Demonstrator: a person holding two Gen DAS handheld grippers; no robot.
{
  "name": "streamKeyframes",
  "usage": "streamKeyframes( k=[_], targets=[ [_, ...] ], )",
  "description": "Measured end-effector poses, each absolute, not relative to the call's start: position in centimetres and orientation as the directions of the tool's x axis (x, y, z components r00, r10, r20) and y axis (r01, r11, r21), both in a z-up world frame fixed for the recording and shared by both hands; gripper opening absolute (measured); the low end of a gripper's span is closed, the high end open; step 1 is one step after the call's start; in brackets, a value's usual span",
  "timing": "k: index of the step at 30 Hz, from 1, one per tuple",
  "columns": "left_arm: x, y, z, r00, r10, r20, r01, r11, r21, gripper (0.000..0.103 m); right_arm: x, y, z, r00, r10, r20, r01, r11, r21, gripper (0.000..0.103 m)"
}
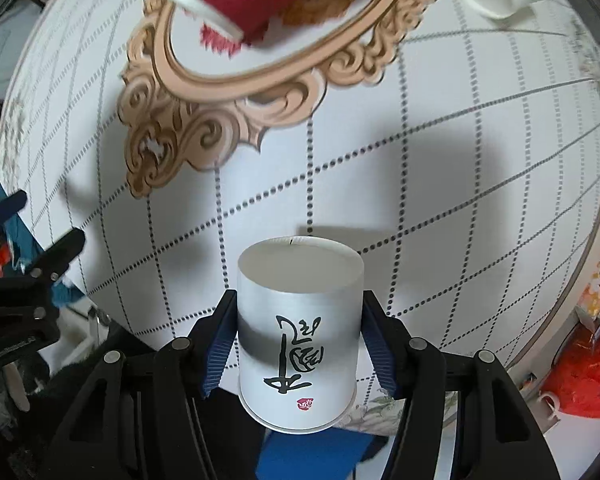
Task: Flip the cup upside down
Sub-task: 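Lower the inverted cup onto the tablecloth beside the mirror tray and open the right gripper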
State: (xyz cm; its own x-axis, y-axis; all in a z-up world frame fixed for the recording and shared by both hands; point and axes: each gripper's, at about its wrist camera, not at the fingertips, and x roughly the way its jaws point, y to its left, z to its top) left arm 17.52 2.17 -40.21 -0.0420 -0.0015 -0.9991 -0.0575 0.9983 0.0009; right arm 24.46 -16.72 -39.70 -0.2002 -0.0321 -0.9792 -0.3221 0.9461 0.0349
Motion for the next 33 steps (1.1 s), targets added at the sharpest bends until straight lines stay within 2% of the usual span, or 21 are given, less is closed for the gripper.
streamKeyframes(
  k=[8,14,18,24,33],
  targets=[
    [17.9,1.6,-39.8,-0.055,-0.011,-0.998,-0.047,0.999,-0.008,0.102,22.3,-18.9,-36.0,0.081,0.043,-0.996,-0.216,0.976,0.024,0.062],
    [18.3,1.0,-39.8,-0.062,0.007,-0.998,-0.020,1.000,0.008,0.102,22.7,-20.2,-33.2,0.330,0.060,-0.942,-0.134,0.991,0.016,0.062],
    [18.3,0.3,-39.6,-0.066,0.019,-0.998,-0.007,1.000,0.020,0.102,22.1,-20.7,-33.6,0.450,0.079,-0.889,-0.091,0.995,0.043,0.062],
    [18.0,0.1,-39.6,-0.067,0.030,-0.997,0.009,1.000,0.030,0.102,21.0,-20.8,-34.7,0.510,0.089,-0.856,-0.096,0.994,0.047,0.062],
    [17.5,-0.1,-39.3,-0.063,0.025,-0.998,0.027,0.999,0.023,0.102,19.5,-20.6,-35.0,0.499,0.090,-0.862,-0.113,0.993,0.038,0.063]
  ],
)
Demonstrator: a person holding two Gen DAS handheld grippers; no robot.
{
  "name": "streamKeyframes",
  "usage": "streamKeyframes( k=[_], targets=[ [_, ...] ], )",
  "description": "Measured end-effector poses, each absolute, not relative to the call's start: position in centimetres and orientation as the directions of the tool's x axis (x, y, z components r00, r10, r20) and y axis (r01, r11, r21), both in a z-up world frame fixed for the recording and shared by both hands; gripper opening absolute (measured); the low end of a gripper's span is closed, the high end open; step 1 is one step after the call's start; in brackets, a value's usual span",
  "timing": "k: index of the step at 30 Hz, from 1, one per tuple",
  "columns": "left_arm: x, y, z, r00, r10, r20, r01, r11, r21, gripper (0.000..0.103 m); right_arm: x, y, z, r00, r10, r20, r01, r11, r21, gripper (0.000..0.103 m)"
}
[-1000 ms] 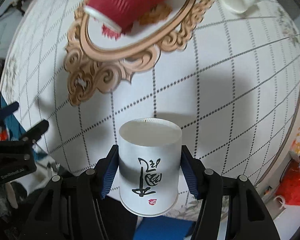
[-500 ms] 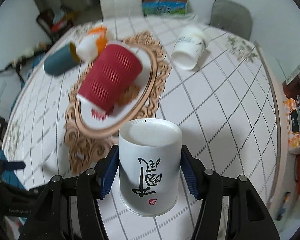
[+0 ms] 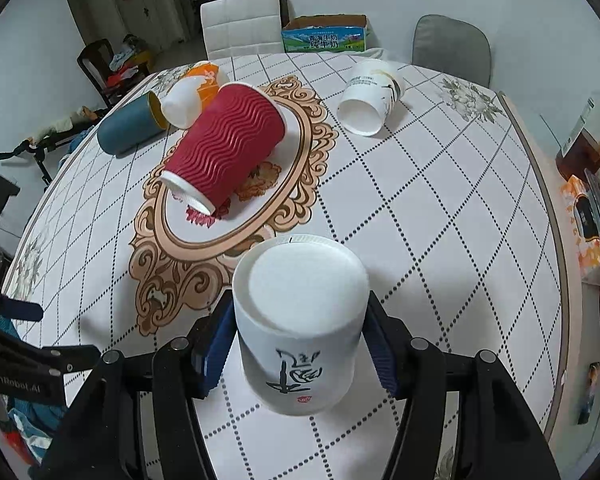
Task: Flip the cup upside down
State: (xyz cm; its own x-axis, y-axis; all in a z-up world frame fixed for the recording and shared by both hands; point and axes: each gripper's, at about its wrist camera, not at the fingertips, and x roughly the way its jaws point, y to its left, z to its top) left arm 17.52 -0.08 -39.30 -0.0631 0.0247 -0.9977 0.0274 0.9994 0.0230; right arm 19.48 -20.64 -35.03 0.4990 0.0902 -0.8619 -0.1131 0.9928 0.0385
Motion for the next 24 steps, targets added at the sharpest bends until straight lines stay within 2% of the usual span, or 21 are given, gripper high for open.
streamKeyframes(
  k=[5,7,9,12,14,17,24],
  targets=[
    [17.4,-0.4,-38.7,-0.051,0.024,-0.998,0.039,0.999,0.022,0.102,19.3,-20.4,-35.3,0.469,0.071,-0.881,-0.111,0.994,0.021,0.063],
    [17.3,-0.4,-38.3,-0.042,0.024,-0.999,0.045,0.999,0.022,0.102,19.1,-20.2,-35.3,0.458,0.060,-0.887,-0.111,0.994,0.010,0.068],
    [17.2,-0.7,-37.7,-0.029,0.027,-0.999,0.053,0.998,0.025,0.102,18.9,-20.2,-35.1,0.451,0.041,-0.891,-0.098,0.995,-0.004,0.081],
    [17.0,-1.0,-36.4,-0.001,0.024,-1.000,0.065,0.998,0.023,0.102,18.3,-20.4,-34.1,0.428,0.025,-0.904,-0.057,0.998,0.001,0.086],
    [16.8,-1.1,-35.2,0.026,0.020,-0.999,0.079,0.997,0.022,0.102,17.7,-20.9,-33.1,0.408,0.013,-0.913,-0.014,1.000,0.008,0.094],
    [16.2,-1.5,-32.7,0.082,0.017,-0.996,0.101,0.995,0.025,0.102,16.1,-21.8,-30.7,0.409,-0.002,-0.913,0.068,0.997,0.029,0.095],
    [14.8,-1.8,-26.1,0.213,-0.016,-0.977,0.126,0.992,0.011,0.102,12.4,-22.6,-23.7,0.452,-0.106,-0.886,0.178,0.984,-0.026,0.097]
  ],
)
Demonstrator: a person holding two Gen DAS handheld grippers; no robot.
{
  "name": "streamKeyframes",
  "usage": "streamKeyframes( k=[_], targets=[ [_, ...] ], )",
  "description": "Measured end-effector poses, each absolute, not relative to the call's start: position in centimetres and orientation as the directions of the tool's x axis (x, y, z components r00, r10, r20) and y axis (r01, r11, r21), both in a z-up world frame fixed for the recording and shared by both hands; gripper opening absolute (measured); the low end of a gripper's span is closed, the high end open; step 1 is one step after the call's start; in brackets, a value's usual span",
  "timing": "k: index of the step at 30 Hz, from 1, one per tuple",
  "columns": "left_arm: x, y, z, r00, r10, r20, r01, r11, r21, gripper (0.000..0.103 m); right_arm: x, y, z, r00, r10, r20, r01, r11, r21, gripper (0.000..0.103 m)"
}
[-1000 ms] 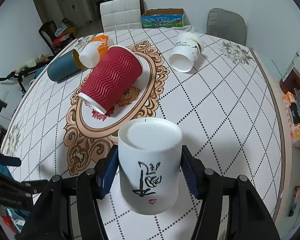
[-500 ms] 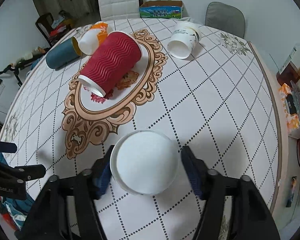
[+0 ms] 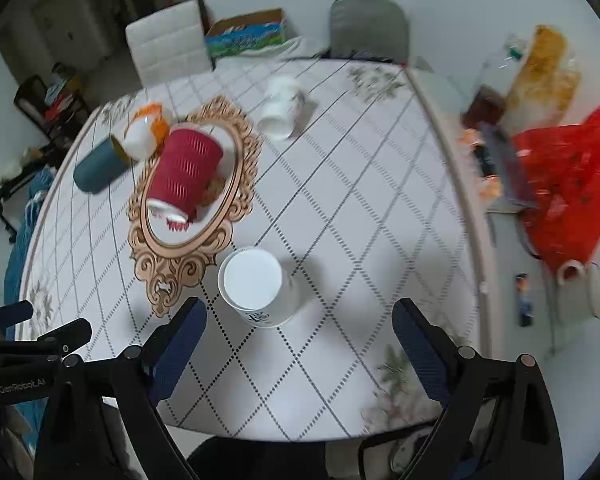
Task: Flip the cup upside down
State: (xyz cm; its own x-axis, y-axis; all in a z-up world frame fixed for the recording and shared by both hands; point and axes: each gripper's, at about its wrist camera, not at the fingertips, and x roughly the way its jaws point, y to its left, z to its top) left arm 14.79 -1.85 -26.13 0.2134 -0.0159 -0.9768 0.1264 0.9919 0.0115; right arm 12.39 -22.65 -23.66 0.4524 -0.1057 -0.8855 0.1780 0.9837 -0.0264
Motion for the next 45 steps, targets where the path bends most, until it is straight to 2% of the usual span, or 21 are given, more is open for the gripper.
streamKeyframes(
  k=[9,24,35,45],
  targets=[
    [11.8,-1.3,-19.3,0.341,-0.048,-0.939,0.148,0.989,0.003,0.102,6.9,-21.9,-15.3,0.546,-0.145,-0.825,0.194,0.980,-0.044,0.098],
    [2.2,-1.5,-9.4,0.518,-0.058,-0.853,0.121,0.993,0.005,0.102,-4.6,-21.6,-6.1,0.664,-0.124,-0.737,0.167,0.986,-0.016,0.101],
    [-4.0,-1.3,-7.0,0.562,-0.043,-0.826,0.073,0.997,-0.003,0.102,-11.3,-21.7,-2.8,0.709,-0.122,-0.695,0.131,0.991,-0.041,0.101],
    [-6.7,-1.9,-6.3,0.577,-0.054,-0.815,0.054,0.998,-0.027,0.102,-13.8,-22.0,-1.3,0.726,-0.134,-0.675,0.126,0.990,-0.062,0.102]
  ],
)
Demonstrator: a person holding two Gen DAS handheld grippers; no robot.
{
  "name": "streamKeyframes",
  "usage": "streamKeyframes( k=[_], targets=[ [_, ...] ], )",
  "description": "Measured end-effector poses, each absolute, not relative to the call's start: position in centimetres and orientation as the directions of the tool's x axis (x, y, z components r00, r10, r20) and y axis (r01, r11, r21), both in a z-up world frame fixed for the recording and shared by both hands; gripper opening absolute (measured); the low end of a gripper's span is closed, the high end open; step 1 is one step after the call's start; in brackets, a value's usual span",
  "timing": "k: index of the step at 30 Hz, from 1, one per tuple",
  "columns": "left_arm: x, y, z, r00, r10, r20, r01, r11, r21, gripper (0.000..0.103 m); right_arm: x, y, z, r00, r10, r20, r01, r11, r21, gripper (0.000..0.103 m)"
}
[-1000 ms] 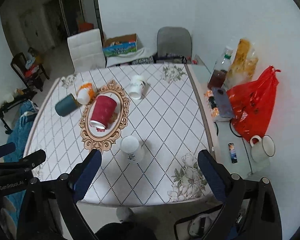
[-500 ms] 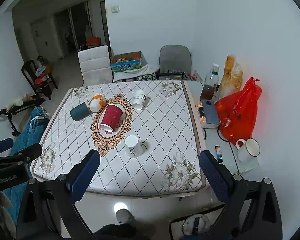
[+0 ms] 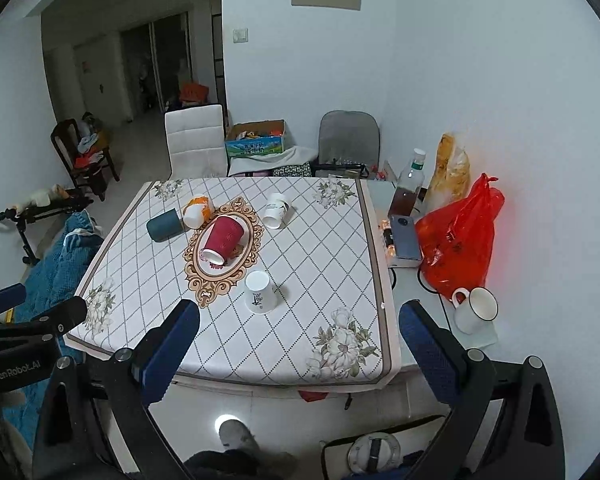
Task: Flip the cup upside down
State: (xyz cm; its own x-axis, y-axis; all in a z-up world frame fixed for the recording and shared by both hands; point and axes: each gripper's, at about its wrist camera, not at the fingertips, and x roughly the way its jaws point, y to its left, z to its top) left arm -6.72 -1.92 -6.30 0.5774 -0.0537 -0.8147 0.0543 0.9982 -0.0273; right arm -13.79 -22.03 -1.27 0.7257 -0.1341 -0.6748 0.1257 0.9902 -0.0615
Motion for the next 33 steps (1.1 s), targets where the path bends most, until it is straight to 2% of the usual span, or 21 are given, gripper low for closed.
streamKeyframes(
  k=[33],
  targets=[
    [-9.9,-2.4,-5.1,0.596,-0.044,-0.802,0.067,0.998,-0.005,0.102,-16.5,-22.4,-0.9,0.724,-0.101,-0.682,0.094,0.994,-0.047,0.102]
  ],
)
